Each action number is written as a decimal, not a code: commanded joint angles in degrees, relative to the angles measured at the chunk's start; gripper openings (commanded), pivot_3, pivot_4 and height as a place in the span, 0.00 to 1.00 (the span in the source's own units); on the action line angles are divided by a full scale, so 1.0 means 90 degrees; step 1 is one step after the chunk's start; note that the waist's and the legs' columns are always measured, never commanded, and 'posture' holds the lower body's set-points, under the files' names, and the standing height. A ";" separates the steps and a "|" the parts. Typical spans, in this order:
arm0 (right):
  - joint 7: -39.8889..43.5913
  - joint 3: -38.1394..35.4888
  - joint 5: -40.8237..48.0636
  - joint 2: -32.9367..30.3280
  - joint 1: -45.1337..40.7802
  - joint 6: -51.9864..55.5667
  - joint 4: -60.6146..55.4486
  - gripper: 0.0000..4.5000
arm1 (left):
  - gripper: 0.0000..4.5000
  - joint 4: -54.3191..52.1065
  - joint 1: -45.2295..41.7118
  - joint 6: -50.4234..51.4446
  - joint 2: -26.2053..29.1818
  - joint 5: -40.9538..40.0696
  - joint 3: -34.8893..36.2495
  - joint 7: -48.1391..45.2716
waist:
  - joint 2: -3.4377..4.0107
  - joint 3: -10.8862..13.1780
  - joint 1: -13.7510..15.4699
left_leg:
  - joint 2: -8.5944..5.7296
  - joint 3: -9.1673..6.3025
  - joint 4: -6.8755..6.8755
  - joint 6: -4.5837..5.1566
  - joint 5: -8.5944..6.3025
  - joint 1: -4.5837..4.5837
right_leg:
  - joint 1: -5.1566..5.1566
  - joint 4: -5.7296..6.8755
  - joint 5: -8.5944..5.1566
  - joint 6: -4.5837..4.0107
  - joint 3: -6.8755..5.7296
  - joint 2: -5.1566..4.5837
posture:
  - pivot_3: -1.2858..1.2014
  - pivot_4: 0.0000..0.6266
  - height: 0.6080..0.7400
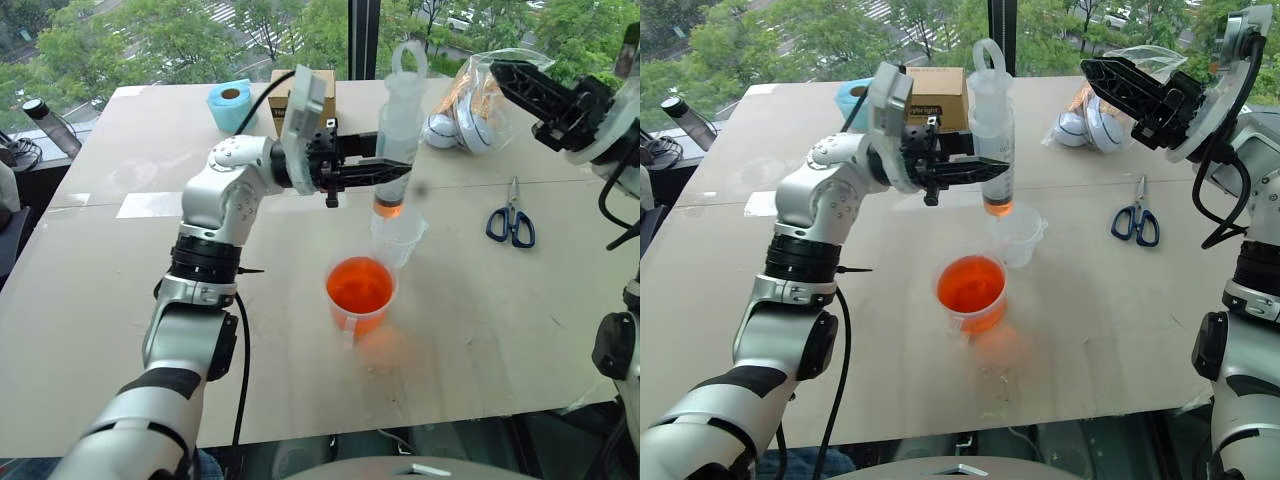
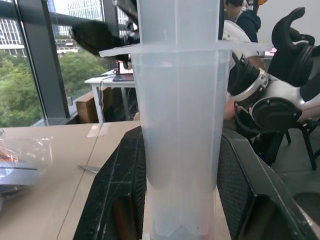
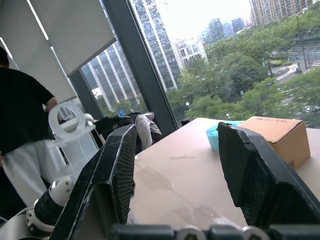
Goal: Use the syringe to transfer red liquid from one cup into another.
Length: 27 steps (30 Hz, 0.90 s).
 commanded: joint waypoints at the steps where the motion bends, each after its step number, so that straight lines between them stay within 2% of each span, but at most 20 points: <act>1: -0.0067 -0.0220 0.0193 -0.0094 0.0114 -0.0011 -0.0689 0.60 | 0.30 0.0407 -0.0323 -0.0536 -0.0211 0.0251 -0.0013 -0.0207 | 0.0000 0.0000 0.0006 | 0.0000 0.0000 0.0000 0.0000 0.0000 -0.0001 | -0.0001 -0.0001 0.0000 0.0000 -0.0001 0.0000 | 0.52 0.24 1.00; 9: -0.0415 0.0237 0.0302 -0.0069 0.0485 0.0297 -0.1881 0.60 | 0.30 0.1401 -0.0523 -0.1355 -0.0597 0.0835 -0.0101 -0.0485 | 0.0000 0.0000 -0.0021 | 0.0000 0.0000 0.0001 0.0001 0.0000 -0.0002 | -0.0002 -0.0001 0.0000 0.0000 0.0002 0.0000 | 0.52 0.24 1.00; 13: -0.0638 0.0648 -0.0102 -0.0018 0.0376 0.0171 -0.2048 0.60 | 0.30 0.1790 -0.0589 -0.1645 -0.0773 0.1041 -0.0067 -0.0467 | 0.0000 0.0000 -0.0020 | 0.0000 -0.0002 0.0002 0.0001 0.0000 -0.0001 | -0.0002 0.0001 0.0000 0.0000 0.0000 0.0001 | 0.52 0.24 1.00; 21: -0.1023 0.0939 -0.0218 -0.0005 0.0036 0.0431 -0.2072 0.60 | 0.30 0.2142 -0.0713 -0.1935 -0.0931 0.1243 0.0012 -0.0435 | 0.0000 0.0000 -0.0017 | 0.0000 -0.0003 0.0002 0.0001 -0.0001 -0.0004 | -0.0003 0.0010 0.0000 0.0000 -0.0003 0.0001 | 0.52 0.24 1.00; 23: -0.1170 0.0965 -0.0332 0.0014 -0.0052 0.0453 -0.2016 0.49 | 0.30 0.2208 -0.0720 -0.1960 -0.0946 0.1259 0.0027 -0.0430 | 0.0000 0.0000 -0.0018 | 0.0000 -0.0003 0.0002 0.0001 -0.0001 -0.0004 | -0.0003 0.0012 0.0000 0.0000 -0.0003 0.0000 | 0.52 0.24 1.00; 25: -0.1256 0.0974 -0.0383 0.0015 -0.0086 0.0475 -0.1998 0.34 | 0.30 0.2258 -0.0729 -0.1984 -0.0975 0.1275 0.0057 -0.0423 | 0.0000 0.0000 -0.0019 | 0.0000 -0.0002 0.0002 0.0001 -0.0001 -0.0004 | -0.0003 0.0011 0.0000 0.0000 -0.0003 0.0000 | 0.52 0.24 1.00; 27: -0.1255 0.0994 -0.0406 -0.0015 -0.0069 0.0502 -0.2022 0.13 | 0.30 0.2311 -0.0764 -0.2017 -0.1013 0.1285 0.0091 -0.0407 | 0.0000 0.0000 -0.0017 | 0.0000 -0.0004 0.0002 0.0001 0.0000 -0.0004 | -0.0004 0.0011 0.0000 0.0000 -0.0005 0.0001 | 0.52 0.24 1.00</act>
